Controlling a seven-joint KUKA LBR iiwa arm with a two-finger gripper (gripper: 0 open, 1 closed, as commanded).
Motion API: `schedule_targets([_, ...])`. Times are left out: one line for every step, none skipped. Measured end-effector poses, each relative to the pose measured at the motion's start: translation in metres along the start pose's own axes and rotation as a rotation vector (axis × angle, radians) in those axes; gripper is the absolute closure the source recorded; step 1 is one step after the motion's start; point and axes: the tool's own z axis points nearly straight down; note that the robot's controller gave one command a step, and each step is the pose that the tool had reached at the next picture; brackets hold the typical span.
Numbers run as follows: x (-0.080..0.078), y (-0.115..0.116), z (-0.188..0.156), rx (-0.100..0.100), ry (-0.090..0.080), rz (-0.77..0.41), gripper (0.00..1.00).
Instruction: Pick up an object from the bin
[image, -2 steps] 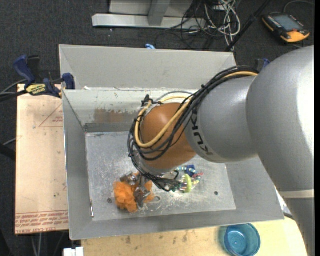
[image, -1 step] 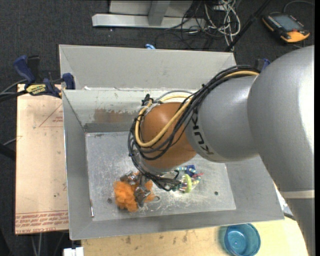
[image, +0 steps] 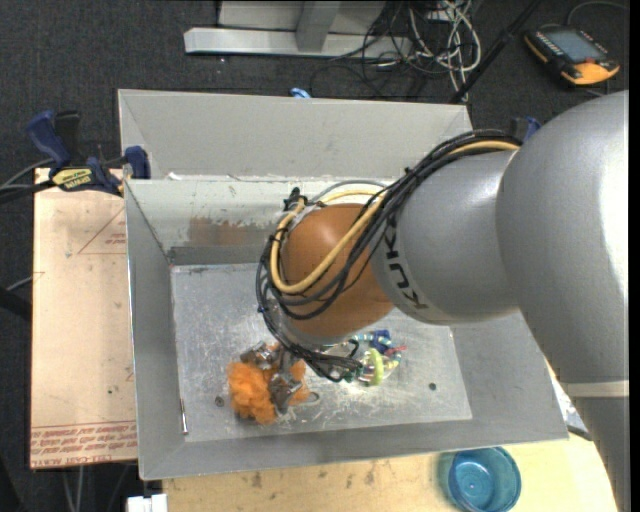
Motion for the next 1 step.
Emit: schedule_targets([0.0015, 0.0009, -0.0059, -0.003, 0.007, 0.0, 1.0])
